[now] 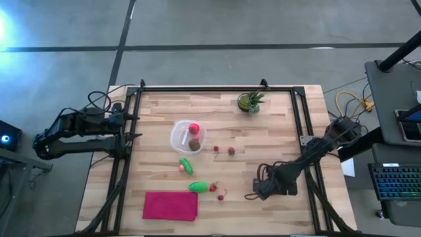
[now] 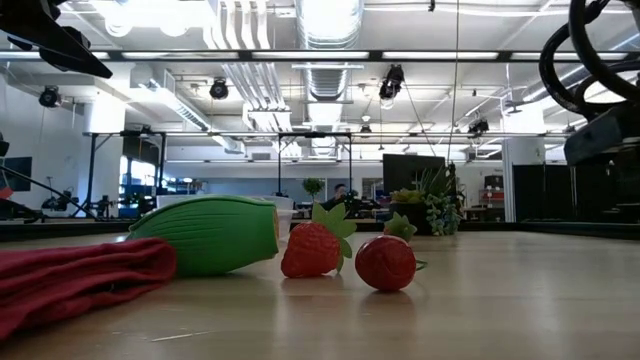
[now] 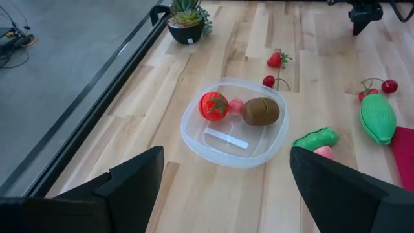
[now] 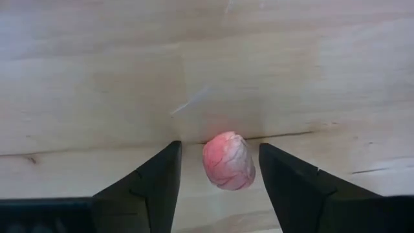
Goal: Pick and placing Produce into tupperware
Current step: Put the right pink peach into the transparent bin
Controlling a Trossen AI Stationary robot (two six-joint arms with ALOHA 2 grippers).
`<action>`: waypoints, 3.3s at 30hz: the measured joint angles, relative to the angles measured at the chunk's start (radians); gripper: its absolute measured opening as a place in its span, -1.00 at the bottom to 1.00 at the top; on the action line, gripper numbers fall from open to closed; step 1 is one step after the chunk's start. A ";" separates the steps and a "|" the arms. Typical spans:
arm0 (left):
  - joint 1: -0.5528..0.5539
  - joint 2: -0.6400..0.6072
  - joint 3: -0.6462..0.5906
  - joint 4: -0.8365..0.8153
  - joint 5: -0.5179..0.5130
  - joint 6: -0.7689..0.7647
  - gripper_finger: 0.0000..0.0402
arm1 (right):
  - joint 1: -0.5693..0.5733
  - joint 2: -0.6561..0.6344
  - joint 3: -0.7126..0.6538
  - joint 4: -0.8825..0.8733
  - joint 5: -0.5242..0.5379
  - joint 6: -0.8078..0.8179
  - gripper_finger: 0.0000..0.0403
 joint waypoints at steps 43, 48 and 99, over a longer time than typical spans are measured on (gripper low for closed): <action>0.000 0.000 0.000 0.011 0.000 0.000 0.59 | 0.004 -0.001 0.009 -0.040 0.041 -0.036 -0.03; 0.000 0.000 0.000 0.016 0.000 0.000 0.59 | -0.004 -0.001 0.009 -0.038 0.070 -0.036 -0.04; 0.000 0.000 0.000 0.058 0.000 0.002 0.59 | -0.712 0.449 1.014 -0.159 0.162 -1.478 -0.53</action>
